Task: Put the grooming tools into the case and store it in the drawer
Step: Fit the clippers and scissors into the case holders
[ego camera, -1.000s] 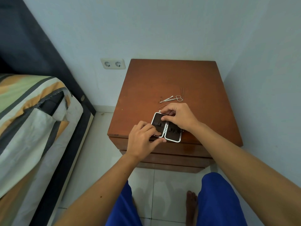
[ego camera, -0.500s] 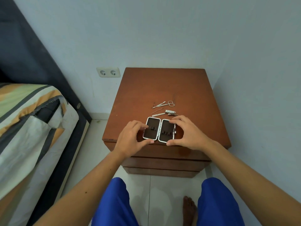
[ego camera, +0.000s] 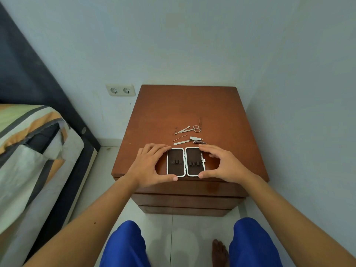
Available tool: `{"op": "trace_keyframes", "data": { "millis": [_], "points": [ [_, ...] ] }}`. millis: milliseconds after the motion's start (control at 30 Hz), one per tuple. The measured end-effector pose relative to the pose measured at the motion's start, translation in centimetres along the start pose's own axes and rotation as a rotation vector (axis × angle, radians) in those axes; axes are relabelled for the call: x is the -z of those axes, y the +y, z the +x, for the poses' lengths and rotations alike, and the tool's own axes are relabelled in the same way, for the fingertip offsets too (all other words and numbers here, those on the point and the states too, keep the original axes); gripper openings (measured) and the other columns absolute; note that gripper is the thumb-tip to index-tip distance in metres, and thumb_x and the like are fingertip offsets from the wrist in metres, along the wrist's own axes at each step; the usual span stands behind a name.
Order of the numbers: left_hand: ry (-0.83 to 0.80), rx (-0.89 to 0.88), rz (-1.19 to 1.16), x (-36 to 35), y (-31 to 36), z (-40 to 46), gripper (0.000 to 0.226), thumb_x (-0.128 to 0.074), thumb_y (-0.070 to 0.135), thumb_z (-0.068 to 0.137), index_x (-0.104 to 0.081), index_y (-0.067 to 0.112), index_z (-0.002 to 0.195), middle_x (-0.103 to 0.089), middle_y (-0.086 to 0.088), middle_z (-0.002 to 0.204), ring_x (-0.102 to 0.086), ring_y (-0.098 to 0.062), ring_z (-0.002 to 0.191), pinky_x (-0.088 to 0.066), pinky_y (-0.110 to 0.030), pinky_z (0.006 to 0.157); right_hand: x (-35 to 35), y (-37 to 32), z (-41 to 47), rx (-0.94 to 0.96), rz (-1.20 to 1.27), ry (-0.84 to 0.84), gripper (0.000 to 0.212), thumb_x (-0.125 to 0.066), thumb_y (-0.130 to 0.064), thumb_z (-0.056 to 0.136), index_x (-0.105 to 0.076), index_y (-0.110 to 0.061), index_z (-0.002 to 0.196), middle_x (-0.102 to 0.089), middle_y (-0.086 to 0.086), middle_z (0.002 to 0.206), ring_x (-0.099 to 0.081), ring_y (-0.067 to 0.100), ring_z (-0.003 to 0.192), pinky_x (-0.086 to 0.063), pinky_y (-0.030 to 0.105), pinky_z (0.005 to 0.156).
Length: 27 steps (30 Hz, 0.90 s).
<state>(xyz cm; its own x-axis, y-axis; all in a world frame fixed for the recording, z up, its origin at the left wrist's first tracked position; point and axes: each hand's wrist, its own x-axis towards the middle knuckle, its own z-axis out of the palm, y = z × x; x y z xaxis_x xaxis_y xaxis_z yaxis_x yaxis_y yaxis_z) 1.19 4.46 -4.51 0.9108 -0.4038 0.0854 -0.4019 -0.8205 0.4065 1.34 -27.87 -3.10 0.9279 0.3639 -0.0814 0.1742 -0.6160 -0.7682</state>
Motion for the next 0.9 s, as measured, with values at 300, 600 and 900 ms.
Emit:
{"op": "trace_keyframes", "data": {
  "millis": [300,600,900],
  "points": [
    [-0.01,-0.002,0.007,-0.1,0.1,0.1,0.106,-0.058,0.096,0.075,-0.034,0.039,0.161,-0.037,0.016,0.162,-0.026,-0.012,0.145,-0.02,-0.034,0.116,0.4,-1.2,1.2,0.013,0.127,0.305,0.034,-0.085,-0.027,0.086,-0.077,-0.023,0.119,-0.077,-0.009,0.111,-0.073,0.007,0.099,-0.059,0.023,0.088],
    [-0.022,0.011,0.009,0.0,0.1,0.0,0.105,-0.057,0.096,0.076,-0.033,0.04,0.16,-0.036,0.016,0.162,-0.025,-0.012,0.145,-0.025,-0.041,0.12,1.3,-2.6,6.5,-0.044,-0.321,0.23,0.009,-0.079,-0.026,0.091,-0.08,-0.022,0.1,-0.065,-0.008,0.092,-0.059,0.011,0.08,-0.055,0.035,0.082],
    [-0.013,0.013,0.008,0.1,0.3,0.0,0.105,-0.056,0.098,0.075,-0.033,0.039,0.159,-0.036,0.017,0.161,-0.025,-0.011,0.145,-0.025,-0.04,0.12,1.3,-2.3,5.3,-0.129,-0.106,0.289,0.013,-0.083,-0.025,0.088,-0.072,-0.021,0.083,-0.073,-0.004,0.082,-0.063,0.013,0.074,-0.048,0.027,0.069]
  ]
}}
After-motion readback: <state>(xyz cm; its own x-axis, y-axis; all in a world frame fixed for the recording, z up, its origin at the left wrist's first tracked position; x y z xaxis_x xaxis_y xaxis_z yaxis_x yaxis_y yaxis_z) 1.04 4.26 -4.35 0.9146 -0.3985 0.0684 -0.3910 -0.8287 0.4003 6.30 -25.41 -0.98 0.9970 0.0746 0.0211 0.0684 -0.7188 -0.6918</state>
